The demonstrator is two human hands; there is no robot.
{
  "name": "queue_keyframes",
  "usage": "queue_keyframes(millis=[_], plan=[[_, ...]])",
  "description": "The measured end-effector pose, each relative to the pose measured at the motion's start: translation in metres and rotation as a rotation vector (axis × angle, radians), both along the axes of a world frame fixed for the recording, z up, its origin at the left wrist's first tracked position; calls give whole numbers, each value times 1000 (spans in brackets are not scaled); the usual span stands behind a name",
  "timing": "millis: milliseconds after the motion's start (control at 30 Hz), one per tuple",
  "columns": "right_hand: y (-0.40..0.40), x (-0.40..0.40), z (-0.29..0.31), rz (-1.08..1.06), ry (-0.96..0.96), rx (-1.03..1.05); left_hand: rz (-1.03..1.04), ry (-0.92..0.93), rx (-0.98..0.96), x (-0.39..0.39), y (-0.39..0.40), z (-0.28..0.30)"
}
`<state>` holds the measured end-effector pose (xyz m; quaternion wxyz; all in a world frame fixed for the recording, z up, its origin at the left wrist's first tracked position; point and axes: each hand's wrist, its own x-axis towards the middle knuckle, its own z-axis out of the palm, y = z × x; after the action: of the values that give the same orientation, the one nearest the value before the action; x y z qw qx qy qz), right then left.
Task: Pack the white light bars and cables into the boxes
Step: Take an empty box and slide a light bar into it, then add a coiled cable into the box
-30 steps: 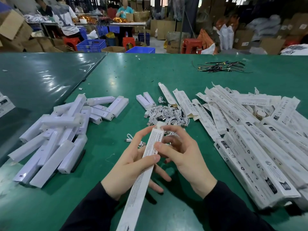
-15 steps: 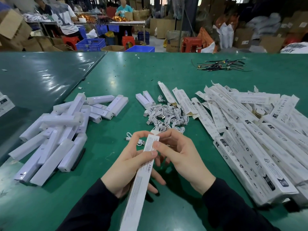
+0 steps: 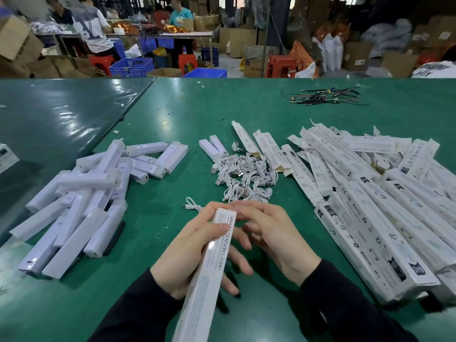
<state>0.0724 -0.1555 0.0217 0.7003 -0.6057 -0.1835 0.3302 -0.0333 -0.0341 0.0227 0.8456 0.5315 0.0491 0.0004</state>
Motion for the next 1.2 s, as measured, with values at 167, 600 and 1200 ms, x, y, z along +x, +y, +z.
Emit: queue_keyframes(millis=[167, 600, 1200], plan=[[0, 2, -2, 107, 76, -7, -155, 33, -180, 6, 6, 7], [-5, 11, 0, -91, -44, -18, -118, 59, 139, 1, 5, -2], [-5, 4, 7, -78, -66, 11, -90, 83, 49, -1, -1, 4]])
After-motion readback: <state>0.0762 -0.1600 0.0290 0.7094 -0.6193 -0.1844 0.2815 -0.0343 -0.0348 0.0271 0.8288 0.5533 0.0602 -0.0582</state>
